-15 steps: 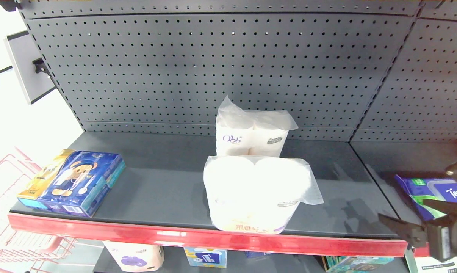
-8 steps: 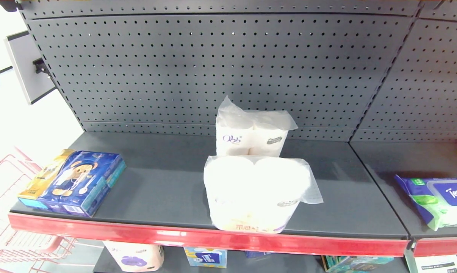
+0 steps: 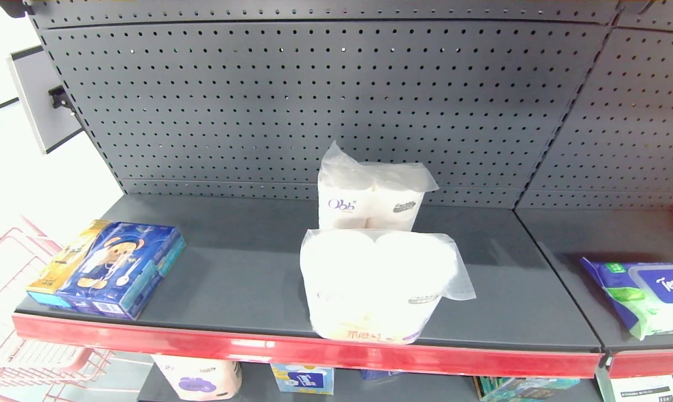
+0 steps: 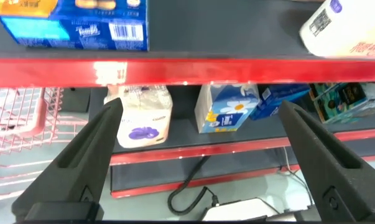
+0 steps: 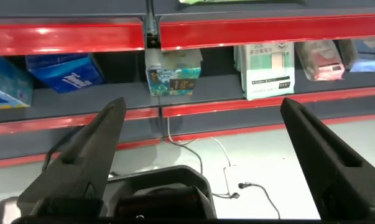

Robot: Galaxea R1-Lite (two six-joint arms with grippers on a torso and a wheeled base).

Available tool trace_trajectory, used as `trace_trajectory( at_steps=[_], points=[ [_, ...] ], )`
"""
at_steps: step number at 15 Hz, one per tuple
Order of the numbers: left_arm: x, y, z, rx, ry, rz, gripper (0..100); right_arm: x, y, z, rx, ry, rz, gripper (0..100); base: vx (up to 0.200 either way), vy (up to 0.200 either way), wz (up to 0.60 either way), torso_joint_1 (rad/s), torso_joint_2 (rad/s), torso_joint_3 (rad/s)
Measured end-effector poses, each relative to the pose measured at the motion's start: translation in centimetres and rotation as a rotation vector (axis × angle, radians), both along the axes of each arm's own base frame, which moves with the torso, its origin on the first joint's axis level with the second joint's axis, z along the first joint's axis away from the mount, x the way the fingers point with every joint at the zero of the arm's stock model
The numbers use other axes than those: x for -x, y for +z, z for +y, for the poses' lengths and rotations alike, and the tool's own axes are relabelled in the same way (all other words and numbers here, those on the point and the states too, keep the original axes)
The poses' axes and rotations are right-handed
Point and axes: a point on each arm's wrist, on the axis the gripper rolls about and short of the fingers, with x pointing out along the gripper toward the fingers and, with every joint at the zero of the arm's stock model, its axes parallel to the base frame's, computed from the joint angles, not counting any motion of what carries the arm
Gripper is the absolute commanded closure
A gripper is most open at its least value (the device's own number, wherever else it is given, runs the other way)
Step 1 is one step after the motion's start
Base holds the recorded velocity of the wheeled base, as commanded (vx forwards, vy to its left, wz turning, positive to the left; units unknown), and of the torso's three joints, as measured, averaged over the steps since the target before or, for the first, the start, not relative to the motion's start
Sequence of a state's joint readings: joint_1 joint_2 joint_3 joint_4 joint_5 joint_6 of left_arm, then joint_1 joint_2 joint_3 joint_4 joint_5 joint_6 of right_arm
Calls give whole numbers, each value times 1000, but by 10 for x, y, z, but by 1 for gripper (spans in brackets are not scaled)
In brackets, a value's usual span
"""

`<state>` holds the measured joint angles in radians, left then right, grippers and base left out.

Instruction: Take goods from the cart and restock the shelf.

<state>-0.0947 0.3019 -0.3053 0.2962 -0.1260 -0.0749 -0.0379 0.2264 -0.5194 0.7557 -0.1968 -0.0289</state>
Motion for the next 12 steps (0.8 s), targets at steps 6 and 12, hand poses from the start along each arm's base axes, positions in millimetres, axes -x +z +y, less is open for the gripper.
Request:
trace_trajectory(
  at_steps=[6,12],
  points=[
    [14,-11,2,-4,10,10,0,10,-26,1,32,11,-56,0,0,0,0,0,0,0],
    [27,-23,3,-1,10,-14,0,13,-43,0,14,96,-65,0,0,0,0,0,0,0]
  ],
)
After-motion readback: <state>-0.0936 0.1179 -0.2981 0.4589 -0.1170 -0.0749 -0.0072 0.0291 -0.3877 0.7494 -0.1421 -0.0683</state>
